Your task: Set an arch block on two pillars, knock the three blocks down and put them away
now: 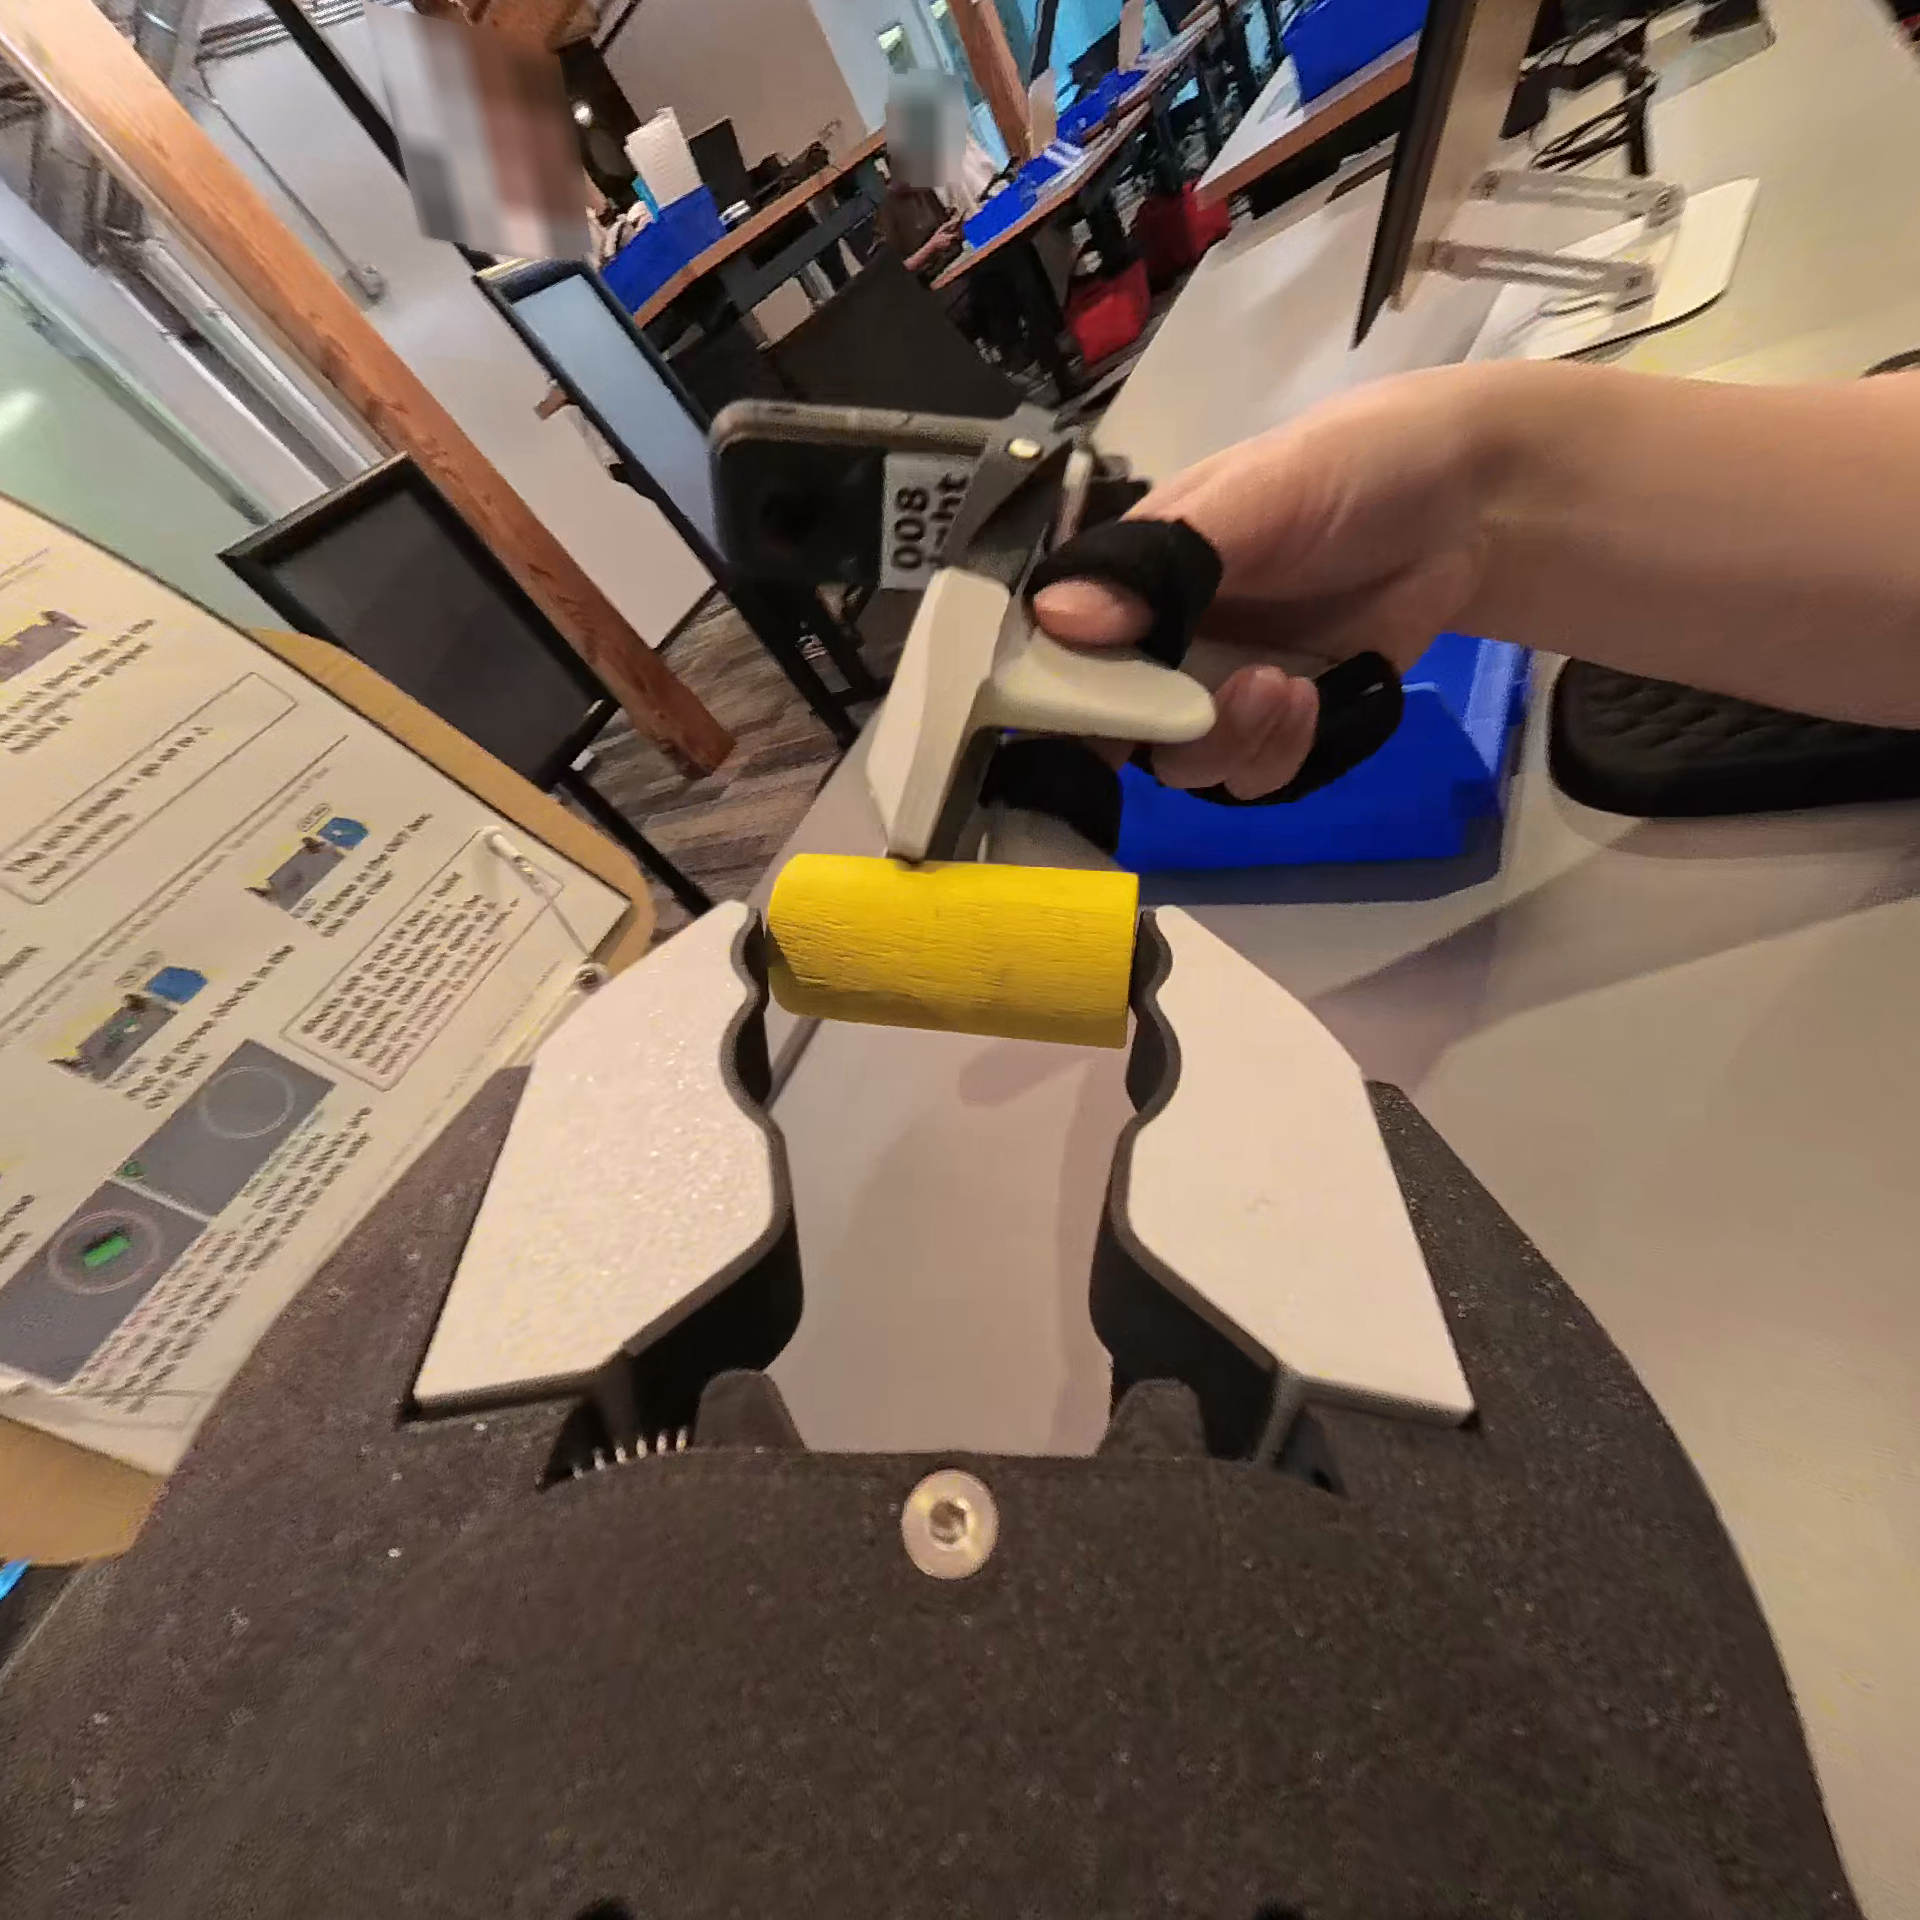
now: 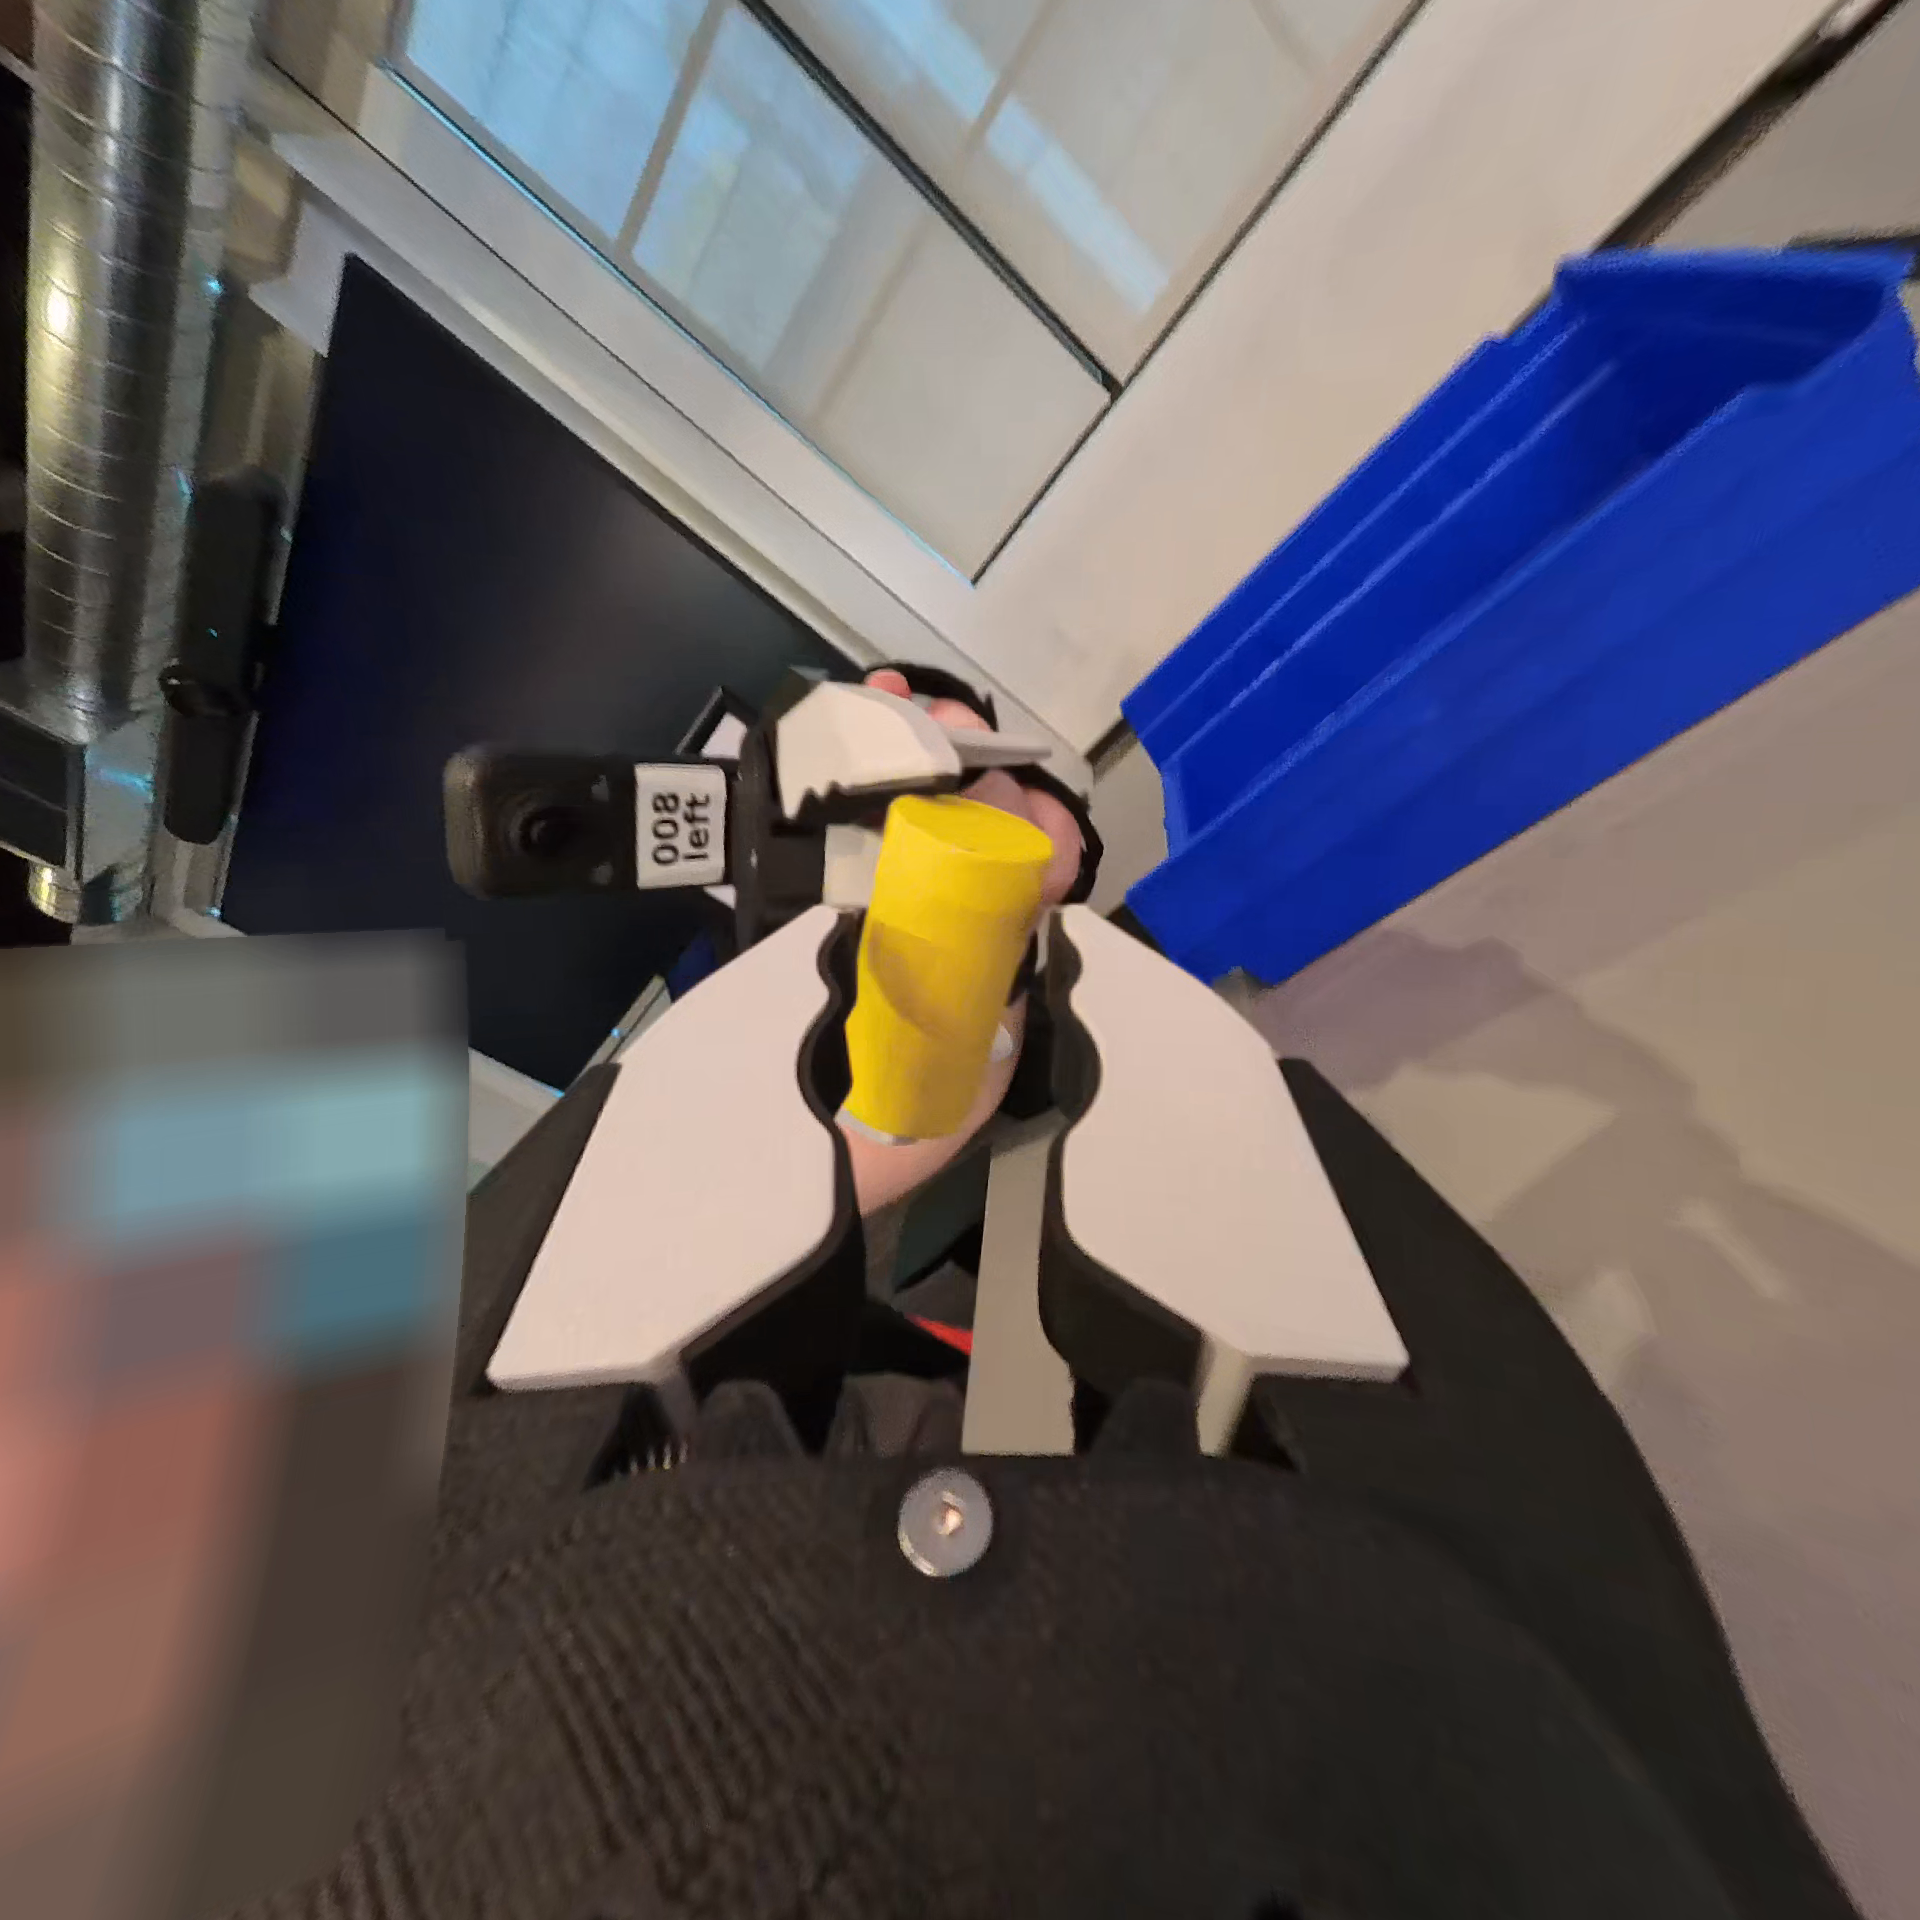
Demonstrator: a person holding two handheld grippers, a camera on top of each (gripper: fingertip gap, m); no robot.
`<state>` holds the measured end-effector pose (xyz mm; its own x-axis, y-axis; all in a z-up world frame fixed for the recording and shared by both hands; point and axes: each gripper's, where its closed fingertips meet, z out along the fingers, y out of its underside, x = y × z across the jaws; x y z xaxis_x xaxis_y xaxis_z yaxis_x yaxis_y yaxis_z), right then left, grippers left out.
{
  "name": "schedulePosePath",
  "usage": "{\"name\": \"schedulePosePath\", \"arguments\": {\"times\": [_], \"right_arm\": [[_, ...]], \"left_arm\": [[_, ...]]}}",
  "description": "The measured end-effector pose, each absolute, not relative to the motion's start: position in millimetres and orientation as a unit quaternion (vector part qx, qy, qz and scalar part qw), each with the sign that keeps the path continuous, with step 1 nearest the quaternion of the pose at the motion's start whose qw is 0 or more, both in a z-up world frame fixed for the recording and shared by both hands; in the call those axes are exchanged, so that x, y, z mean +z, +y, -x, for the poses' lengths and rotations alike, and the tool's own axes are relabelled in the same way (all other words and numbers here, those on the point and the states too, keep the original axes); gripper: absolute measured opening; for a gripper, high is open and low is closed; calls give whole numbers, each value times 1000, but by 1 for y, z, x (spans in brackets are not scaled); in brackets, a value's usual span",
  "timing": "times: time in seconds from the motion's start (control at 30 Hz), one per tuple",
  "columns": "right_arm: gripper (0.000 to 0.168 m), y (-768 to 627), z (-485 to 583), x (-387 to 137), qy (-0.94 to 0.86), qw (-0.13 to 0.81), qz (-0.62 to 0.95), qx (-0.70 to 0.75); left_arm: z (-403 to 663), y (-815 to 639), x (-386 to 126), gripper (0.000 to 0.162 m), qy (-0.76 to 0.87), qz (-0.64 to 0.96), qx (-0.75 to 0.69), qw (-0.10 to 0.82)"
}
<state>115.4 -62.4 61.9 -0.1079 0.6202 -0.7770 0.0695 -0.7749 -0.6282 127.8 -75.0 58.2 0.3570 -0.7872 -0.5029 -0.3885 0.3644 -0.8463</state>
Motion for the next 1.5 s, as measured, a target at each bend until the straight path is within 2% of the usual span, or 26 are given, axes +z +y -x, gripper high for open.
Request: {"name": "schedulePosePath", "arguments": {"times": [0.1,0.23,0.37,0.43,0.53,0.6,0.67,0.77,0.93,1.37,1.5], "right_arm": [[36,-67,-108,54,-275,169,635,702],[35,-90,-99,42,-306,81,620,718],[34,-85,-88,38,-307,104,615,719],[33,-76,-81,32,-319,159,619,700],[33,-48,-70,16,-341,318,623,628],[33,-18,-68,-14,-365,418,652,517],[33,13,-73,-51,-400,473,683,388],[33,40,-80,-89,-425,465,715,301],[33,56,-77,-125,-459,436,733,249],[33,53,-97,-136,-459,397,761,228],[34,51,-98,-136,-460,401,761,218]], "left_arm": [[-127,-80,52,67,550,542,-184,608],[-122,-84,46,67,560,539,-180,603],[-110,-78,41,67,547,559,-164,601],[-100,-74,40,70,521,585,-176,595],[-75,-70,42,85,475,622,-200,590],[-53,-66,46,82,440,636,-195,603],[-31,-62,49,80,414,652,-185,608],[2,-55,55,70,374,672,-167,617],[61,-35,60,67,318,711,-111,618],[104,0,24,68,265,772,-89,571],[123,25,-7,68,242,827,-57,504]]}}
